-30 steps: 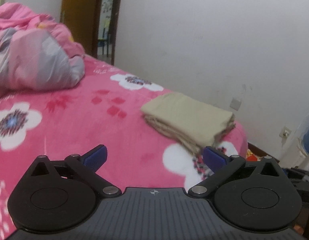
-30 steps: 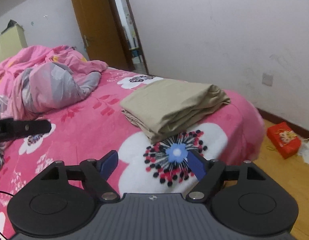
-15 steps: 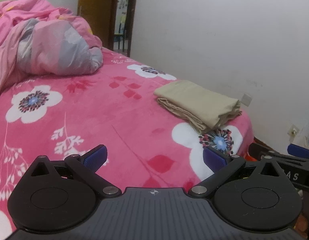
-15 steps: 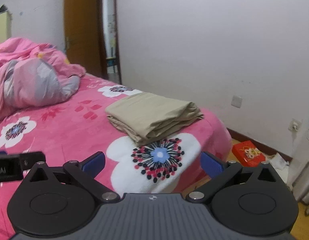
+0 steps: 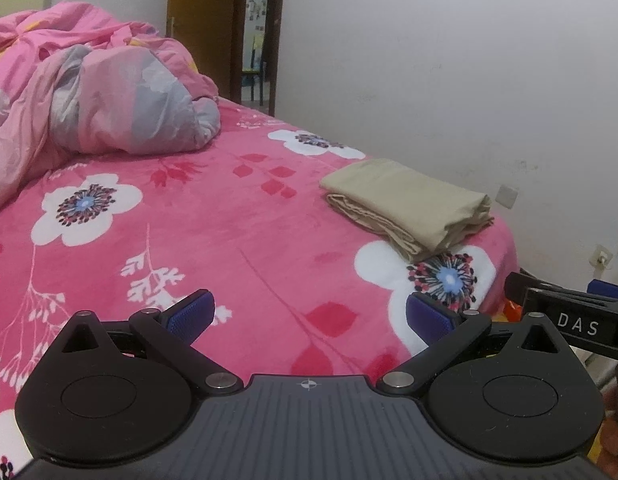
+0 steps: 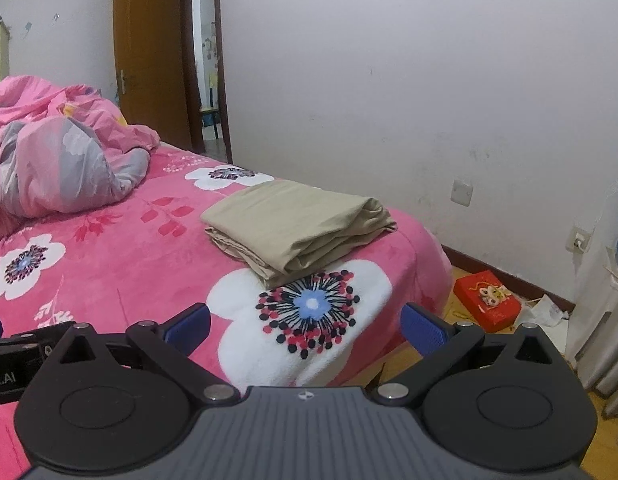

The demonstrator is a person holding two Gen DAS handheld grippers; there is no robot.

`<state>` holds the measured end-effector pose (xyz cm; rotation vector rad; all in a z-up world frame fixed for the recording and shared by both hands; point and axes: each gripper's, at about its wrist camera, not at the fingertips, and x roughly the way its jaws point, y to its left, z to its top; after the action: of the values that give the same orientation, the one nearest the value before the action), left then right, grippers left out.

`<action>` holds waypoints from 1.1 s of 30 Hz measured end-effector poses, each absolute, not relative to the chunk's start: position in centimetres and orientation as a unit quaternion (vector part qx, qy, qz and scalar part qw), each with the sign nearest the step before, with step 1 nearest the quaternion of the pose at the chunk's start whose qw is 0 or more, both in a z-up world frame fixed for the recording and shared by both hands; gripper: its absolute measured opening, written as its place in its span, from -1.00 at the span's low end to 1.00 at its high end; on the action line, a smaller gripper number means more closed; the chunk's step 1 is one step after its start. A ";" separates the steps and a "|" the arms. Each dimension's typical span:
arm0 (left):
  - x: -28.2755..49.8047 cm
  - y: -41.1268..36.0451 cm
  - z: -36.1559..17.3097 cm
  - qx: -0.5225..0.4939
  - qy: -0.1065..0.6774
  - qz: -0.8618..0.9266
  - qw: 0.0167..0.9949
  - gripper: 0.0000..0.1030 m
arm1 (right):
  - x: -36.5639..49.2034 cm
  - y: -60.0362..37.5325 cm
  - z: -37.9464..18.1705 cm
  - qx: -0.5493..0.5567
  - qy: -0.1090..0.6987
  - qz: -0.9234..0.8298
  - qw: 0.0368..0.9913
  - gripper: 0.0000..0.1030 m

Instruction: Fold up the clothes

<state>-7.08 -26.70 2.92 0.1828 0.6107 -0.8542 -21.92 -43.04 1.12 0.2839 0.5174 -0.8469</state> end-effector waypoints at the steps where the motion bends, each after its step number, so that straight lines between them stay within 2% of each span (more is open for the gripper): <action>1: -7.1 -26.6 2.9 0.086 0.292 -0.406 0.862 1.00 | -21.8 -43.0 1.2 0.135 0.250 -0.405 0.869 1.00; 33: -7.4 -25.8 3.9 0.101 0.263 -0.403 0.870 1.00 | -20.1 -41.9 1.6 0.094 0.266 -0.420 0.863 1.00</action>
<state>-7.39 -25.83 3.93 0.2120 0.5505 -0.8435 -20.08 -41.88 1.65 0.1966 0.5585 -0.8801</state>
